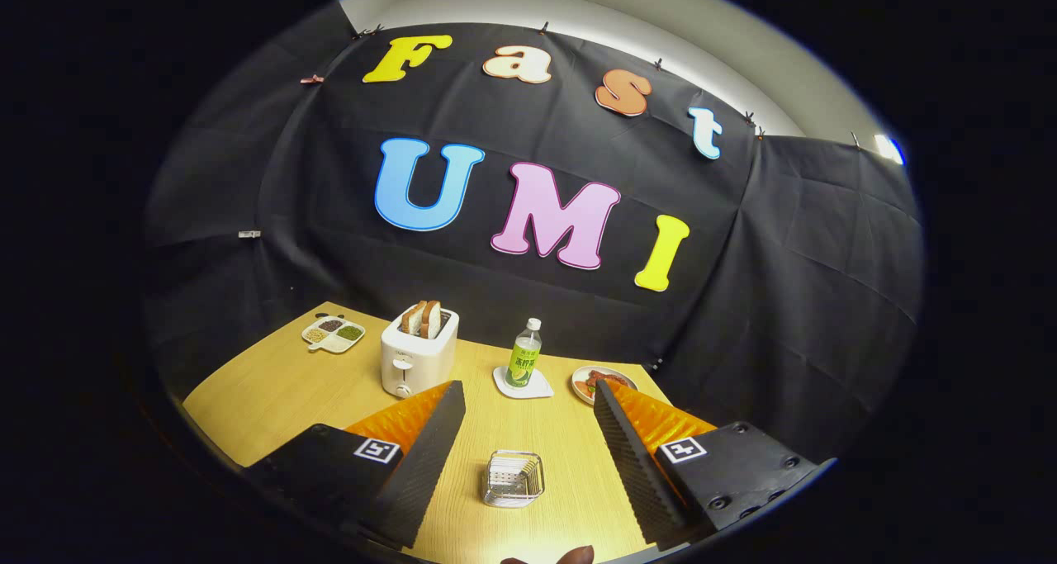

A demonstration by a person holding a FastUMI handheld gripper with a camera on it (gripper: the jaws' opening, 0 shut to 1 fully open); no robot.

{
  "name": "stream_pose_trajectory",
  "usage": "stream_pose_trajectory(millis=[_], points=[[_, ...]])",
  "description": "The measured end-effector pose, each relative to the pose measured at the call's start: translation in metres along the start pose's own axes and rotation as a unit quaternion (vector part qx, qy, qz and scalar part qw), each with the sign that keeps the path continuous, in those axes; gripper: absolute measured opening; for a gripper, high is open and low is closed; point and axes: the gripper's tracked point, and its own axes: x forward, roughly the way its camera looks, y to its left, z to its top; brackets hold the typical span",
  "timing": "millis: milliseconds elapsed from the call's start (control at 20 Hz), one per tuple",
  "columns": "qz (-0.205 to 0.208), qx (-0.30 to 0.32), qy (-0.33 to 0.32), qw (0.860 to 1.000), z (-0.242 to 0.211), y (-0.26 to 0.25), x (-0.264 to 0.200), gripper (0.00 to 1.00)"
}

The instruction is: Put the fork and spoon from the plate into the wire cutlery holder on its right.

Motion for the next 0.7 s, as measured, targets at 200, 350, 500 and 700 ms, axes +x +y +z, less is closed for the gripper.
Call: stream_pose_trajectory(millis=[200,350,500,700], points=[[0.032,0.009,0.019,0.999,-0.008,0.016,0.002,0.98],[0.125,0.022,0.111,0.986,-0.05,0.069,-0.002,0.98],[0.195,0.027,0.204,0.959,-0.092,0.107,-0.009,0.97],[0.254,0.032,0.309,0.916,-0.145,0.146,-0.026,0.96]])
